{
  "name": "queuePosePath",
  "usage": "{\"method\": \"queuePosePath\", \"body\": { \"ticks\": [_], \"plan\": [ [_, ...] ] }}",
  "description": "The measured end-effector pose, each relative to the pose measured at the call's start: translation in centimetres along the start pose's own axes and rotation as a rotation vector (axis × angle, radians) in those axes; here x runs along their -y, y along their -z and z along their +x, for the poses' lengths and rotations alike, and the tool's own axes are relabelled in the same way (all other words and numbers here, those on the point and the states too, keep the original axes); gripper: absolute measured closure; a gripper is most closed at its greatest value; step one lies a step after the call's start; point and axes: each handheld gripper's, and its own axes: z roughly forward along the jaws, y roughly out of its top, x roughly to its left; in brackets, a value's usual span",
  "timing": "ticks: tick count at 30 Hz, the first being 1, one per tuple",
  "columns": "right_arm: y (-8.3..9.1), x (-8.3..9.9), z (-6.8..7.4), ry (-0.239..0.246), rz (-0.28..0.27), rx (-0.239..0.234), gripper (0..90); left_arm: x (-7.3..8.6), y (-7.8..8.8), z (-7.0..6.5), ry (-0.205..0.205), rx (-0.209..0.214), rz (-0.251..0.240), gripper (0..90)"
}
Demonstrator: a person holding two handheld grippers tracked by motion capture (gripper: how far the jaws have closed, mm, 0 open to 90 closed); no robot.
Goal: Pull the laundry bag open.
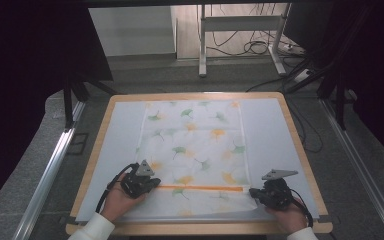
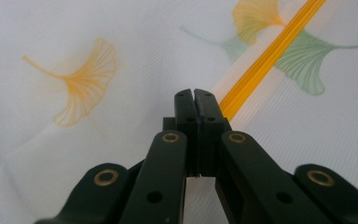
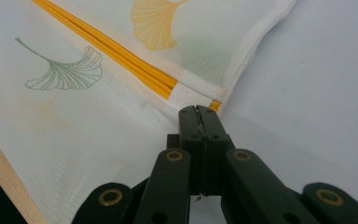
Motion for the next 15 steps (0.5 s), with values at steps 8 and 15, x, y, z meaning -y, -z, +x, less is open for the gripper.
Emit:
{"method": "queuePosePath", "body": {
  "ticks": [8,15],
  "plan": [
    [0.0,0.0,0.0,-0.001,0.001,0.001,89.6,1.2,0.8,1.0,0.025,-0.018,0.008,90.0],
    [0.0,0.0,0.0,-0.001,0.000,0.001,89.6,1.7,1.2,1.5,0.032,-0.025,0.010,90.0]
  ]
}}
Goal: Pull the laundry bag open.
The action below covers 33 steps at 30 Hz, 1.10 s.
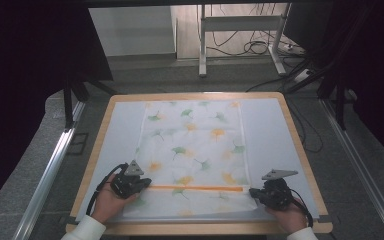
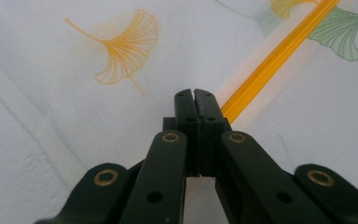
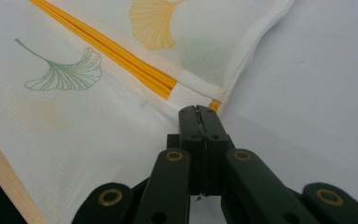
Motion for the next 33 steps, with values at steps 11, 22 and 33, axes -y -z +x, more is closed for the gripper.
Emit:
{"method": "queuePosePath", "body": {
  "ticks": [11,22,33],
  "plan": [
    [0.0,0.0,0.0,0.000,0.002,-0.003,89.6,0.6,0.5,0.6,0.013,-0.019,0.004,90.0],
    [0.0,0.0,-0.1,-0.002,0.003,-0.008,89.6,1.4,1.2,1.5,0.026,-0.035,0.016,90.0],
    [0.0,0.0,-0.1,0.000,0.003,-0.007,89.6,2.2,1.9,2.0,0.037,-0.050,0.019,90.0]
  ]
}}
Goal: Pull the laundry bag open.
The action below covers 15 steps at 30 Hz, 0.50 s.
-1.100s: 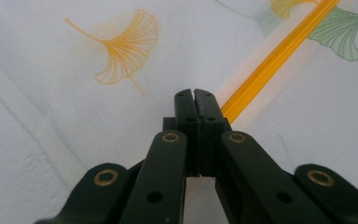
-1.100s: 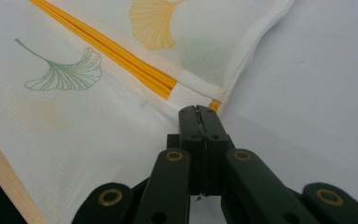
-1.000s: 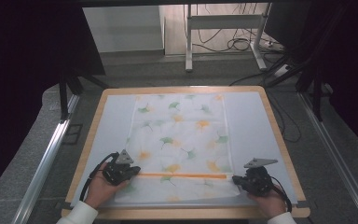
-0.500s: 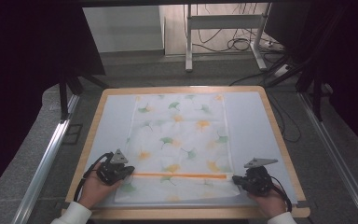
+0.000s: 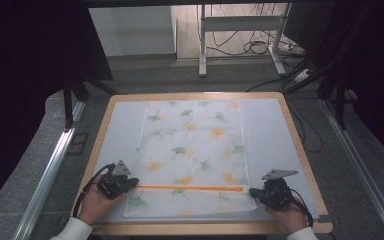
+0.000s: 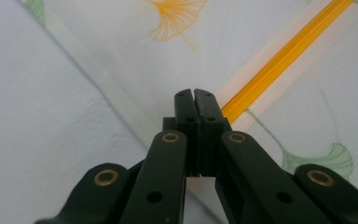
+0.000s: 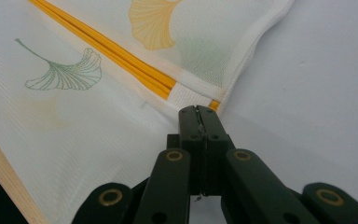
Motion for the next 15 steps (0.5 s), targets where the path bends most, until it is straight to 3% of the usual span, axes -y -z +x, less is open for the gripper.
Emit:
{"method": "queuePosePath", "body": {
  "ticks": [5,11,15],
  "plan": [
    [0.00,0.00,0.01,0.000,0.000,0.001,89.6,0.48,0.43,0.39,0.017,0.011,-0.015,90.0],
    [0.00,0.01,0.02,0.000,0.000,0.002,89.6,0.50,0.62,0.34,0.007,0.005,-0.013,90.0],
    [0.00,0.01,0.01,0.001,-0.001,0.001,89.6,0.58,0.78,0.29,0.000,-0.019,-0.006,90.0]
  ]
}}
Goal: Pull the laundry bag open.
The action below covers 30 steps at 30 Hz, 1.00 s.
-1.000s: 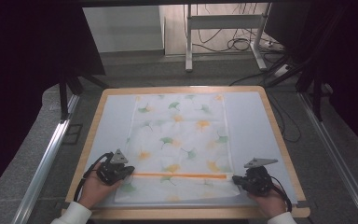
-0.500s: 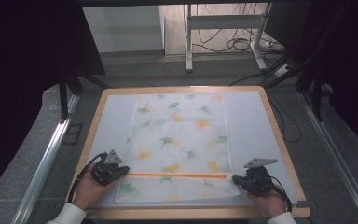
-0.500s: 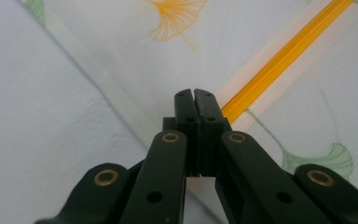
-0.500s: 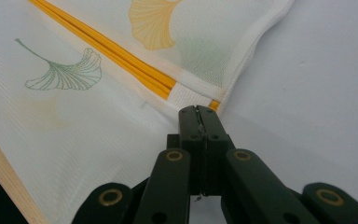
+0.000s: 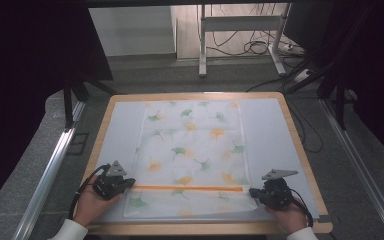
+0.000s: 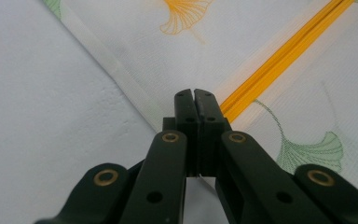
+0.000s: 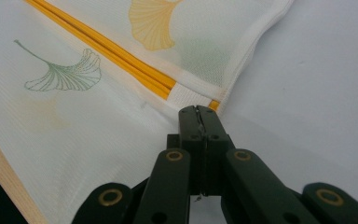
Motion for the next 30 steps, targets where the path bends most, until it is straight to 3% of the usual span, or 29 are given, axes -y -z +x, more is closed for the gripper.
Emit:
{"method": "queuePosePath", "body": {
  "ticks": [5,11,17,19,22,26,30],
  "plan": [
    [0.0,0.0,0.0,0.001,0.000,0.001,89.6,0.4,0.1,0.4,0.027,0.017,-0.018,90.0],
    [0.0,0.0,0.1,0.002,-0.001,0.008,89.5,0.4,-0.2,0.1,0.018,0.009,-0.029,90.0],
    [0.1,0.0,0.4,0.037,0.001,0.003,87.0,0.5,-0.3,-0.3,0.025,0.015,-0.050,87.3],
    [0.1,0.0,0.5,0.045,-0.003,-0.011,84.1,0.4,-0.4,-0.5,0.022,0.020,-0.061,83.7],
    [0.4,-0.3,1.0,0.074,-0.031,-0.028,79.4,0.1,-0.4,-0.9,0.030,0.005,-0.081,70.7],
    [0.6,-0.9,1.5,0.096,-0.077,-0.023,70.6,-0.7,-0.4,-1.5,0.046,-0.011,-0.109,56.8],
    [0.5,-1.5,1.3,0.098,-0.111,-0.020,62.8,-1.7,-0.6,-1.7,0.075,-0.017,-0.128,48.4]
  ]
}}
